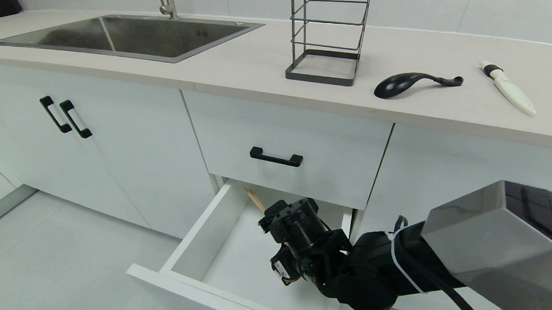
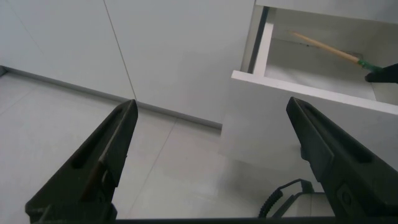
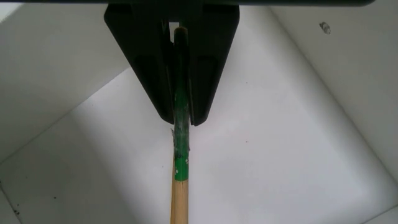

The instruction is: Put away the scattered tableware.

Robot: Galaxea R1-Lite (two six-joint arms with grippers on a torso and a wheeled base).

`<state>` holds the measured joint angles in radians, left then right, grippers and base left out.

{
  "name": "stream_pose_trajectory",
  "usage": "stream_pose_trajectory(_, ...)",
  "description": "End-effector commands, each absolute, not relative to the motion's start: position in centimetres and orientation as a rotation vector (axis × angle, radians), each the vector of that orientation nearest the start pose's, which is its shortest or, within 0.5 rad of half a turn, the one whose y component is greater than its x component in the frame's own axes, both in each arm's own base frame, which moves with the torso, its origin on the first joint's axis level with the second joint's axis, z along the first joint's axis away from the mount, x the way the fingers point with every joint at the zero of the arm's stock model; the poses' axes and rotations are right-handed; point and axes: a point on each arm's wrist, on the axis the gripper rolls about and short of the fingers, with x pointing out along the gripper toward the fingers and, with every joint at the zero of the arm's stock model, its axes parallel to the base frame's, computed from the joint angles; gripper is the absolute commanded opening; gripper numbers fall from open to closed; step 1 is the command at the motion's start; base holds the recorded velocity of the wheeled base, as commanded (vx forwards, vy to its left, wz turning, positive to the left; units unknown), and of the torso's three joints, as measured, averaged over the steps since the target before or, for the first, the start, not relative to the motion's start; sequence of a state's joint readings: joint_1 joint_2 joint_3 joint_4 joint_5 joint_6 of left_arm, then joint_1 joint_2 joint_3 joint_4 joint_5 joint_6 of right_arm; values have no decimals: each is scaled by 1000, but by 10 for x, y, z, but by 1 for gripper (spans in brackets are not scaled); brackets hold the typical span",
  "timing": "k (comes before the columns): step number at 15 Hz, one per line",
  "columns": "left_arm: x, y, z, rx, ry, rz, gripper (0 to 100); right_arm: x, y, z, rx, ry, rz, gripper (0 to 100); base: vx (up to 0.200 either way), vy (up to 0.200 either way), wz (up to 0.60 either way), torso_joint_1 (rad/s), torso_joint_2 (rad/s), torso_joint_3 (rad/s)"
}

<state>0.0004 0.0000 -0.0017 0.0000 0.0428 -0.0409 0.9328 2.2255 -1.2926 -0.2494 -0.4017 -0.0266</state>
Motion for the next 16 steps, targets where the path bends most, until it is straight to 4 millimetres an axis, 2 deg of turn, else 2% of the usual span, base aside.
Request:
stream_pose_trajectory(1, -23, 1, 76, -41, -4, 43, 100, 264, 347, 64, -464, 548, 500, 0, 0, 0, 0, 0, 0, 0)
stream_pose_trajectory(3, -23, 1, 76, -41, -2, 44, 100, 269, 352, 53, -476, 548, 449, 0, 0, 0, 0, 0, 0, 0)
stream_pose_trajectory(6, -23, 1, 76, -41, -2, 44, 100, 276, 356, 54, -467, 542, 438, 0, 0, 0, 0, 0, 0, 0)
stream_pose_trajectory(10, -23, 1, 76, -41, -2, 44, 100, 277, 356, 42, -485, 566, 412, 0, 0, 0, 0, 0, 0, 0)
stream_pose_trajectory(16, -23, 1, 76, -41, -4, 43, 100, 281, 360, 35, -485, 571, 410, 0, 0, 0, 0, 0, 0, 0)
